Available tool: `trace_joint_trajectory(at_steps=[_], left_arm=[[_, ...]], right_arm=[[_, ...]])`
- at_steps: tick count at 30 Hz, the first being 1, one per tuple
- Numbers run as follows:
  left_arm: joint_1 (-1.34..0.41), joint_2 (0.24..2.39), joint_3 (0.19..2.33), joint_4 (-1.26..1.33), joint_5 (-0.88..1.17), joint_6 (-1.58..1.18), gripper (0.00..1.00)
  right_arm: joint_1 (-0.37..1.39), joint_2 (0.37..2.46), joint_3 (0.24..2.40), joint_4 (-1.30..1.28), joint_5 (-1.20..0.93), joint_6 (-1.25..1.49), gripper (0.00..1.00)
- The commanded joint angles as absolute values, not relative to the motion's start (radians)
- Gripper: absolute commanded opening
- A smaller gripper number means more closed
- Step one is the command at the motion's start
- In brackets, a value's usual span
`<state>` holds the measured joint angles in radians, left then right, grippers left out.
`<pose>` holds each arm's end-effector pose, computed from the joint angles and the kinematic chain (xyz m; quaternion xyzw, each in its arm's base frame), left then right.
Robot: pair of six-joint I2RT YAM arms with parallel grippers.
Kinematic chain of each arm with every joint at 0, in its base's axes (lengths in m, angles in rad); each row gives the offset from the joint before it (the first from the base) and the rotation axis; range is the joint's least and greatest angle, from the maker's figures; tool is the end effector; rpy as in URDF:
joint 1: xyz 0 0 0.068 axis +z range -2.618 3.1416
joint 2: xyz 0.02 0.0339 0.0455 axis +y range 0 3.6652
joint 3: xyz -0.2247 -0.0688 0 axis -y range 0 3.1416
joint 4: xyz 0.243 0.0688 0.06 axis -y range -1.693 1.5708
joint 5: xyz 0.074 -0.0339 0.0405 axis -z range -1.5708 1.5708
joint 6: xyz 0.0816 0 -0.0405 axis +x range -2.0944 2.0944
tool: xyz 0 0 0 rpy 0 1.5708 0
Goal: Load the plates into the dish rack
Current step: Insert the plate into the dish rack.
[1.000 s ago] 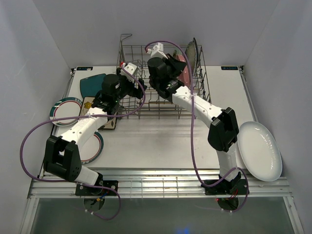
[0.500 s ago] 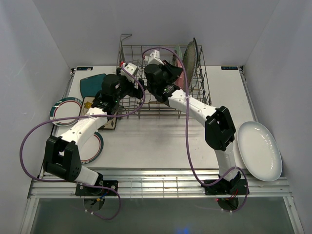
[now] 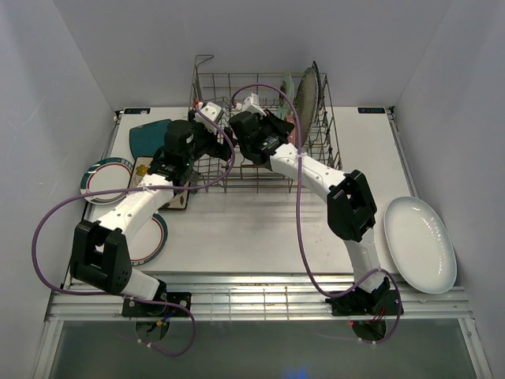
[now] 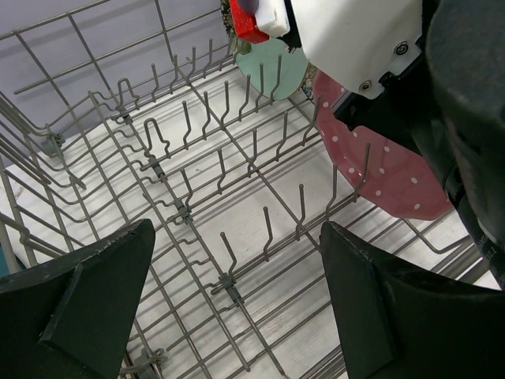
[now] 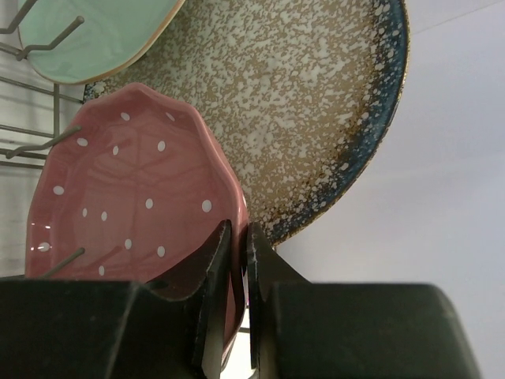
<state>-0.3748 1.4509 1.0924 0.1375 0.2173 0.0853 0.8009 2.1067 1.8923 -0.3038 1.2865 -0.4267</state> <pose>0.3580 -0.1598 0.2738 0.2430 0.7403 -0.1734 0.6024 0.3828 0.2823 0.2656 -0.1522 0.7391 -0.4348 0.4914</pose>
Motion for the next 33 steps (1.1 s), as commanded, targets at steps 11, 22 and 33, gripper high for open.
trace_joint_trajectory(at_steps=[11, 22, 33], left_arm=[[-0.371, 1.399, 1.091, 0.138, 0.219, 0.078, 0.96], [-0.37, 1.387, 1.1, 0.141, 0.017, 0.038, 0.98], [-0.305, 1.368, 1.129, 0.103, -0.002, -0.057, 0.98]], right_arm=[[0.808, 2.082, 1.939, -0.313, 1.27, -0.302, 0.13], [0.804, 2.059, 1.908, -0.314, 1.259, -0.272, 0.22], [0.793, 2.029, 1.868, -0.316, 1.243, -0.242, 0.32]])
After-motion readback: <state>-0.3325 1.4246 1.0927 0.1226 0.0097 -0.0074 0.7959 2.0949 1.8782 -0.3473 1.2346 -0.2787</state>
